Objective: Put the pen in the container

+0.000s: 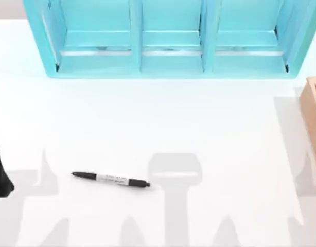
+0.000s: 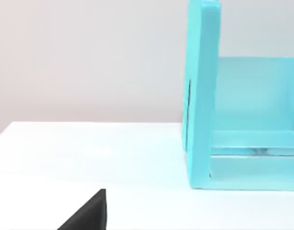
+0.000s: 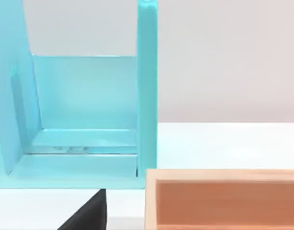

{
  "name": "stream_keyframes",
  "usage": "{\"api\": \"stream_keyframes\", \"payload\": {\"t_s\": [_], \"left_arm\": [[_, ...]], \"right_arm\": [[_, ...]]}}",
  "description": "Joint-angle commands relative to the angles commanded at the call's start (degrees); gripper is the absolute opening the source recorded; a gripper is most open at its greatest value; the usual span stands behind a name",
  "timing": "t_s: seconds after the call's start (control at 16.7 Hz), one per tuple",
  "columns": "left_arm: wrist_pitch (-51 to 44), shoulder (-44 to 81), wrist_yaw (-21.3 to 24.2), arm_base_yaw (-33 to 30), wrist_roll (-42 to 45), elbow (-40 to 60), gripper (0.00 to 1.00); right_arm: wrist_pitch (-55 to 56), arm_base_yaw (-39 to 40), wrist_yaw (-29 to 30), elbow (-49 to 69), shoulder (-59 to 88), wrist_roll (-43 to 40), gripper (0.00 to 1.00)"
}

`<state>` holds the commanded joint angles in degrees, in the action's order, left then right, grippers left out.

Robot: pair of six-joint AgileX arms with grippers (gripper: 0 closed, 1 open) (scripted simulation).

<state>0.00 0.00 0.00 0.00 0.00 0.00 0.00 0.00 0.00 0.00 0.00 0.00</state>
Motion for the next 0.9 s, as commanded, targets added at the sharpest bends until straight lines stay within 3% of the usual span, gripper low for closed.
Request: {"api": "stream_keyframes", "payload": {"t_s": [0.42,0.9], "left_arm": [[0.0,0.0,0.0,0.0,0.0,0.0,1.0],[0.0,0.0,0.0,0.0,0.0,0.0,1.0]], "right_arm": [[-4.5,3.0,-1.7,7.1,7.1,-1.3,1.0],[-25.4,13.8,-6.9,39.0,40.8,-8.5,1.0]]}}
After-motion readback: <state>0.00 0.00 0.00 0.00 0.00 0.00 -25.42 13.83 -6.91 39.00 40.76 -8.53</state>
